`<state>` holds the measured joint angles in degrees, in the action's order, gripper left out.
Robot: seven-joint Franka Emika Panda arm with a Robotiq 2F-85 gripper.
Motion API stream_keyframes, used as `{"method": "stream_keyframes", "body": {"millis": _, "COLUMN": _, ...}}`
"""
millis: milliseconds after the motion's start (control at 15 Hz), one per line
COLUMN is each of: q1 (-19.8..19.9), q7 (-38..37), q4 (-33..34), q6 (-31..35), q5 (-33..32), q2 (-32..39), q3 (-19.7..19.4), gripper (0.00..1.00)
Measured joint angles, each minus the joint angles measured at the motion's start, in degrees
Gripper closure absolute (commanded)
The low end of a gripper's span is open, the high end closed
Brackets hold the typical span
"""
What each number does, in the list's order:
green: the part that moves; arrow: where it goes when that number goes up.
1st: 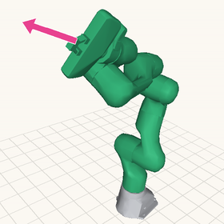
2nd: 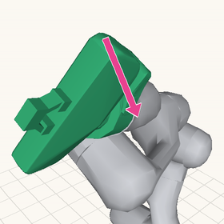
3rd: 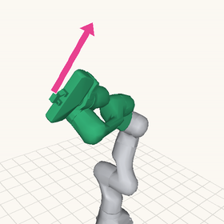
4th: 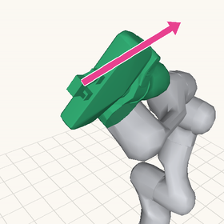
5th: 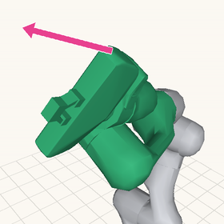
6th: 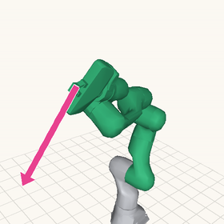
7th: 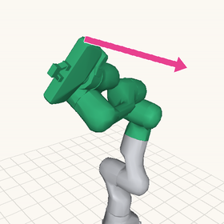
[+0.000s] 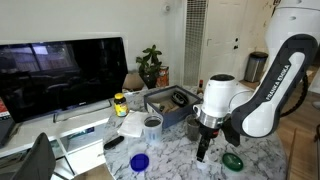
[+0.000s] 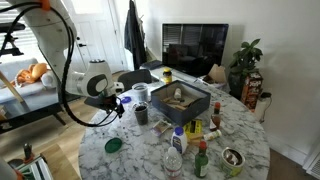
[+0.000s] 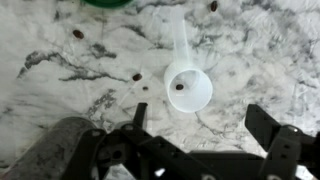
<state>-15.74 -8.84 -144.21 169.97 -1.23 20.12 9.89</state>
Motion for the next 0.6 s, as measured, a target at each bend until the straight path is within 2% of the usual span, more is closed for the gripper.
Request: {"method": "stream_keyframes", "body": {"millis": 600, "q1": 0.0, "q7": 0.0, "q4": 0.4, "q6": -0.2, "q5": 0.0, "q2": -0.5, "q3": 0.1, "gripper": 0.00}}
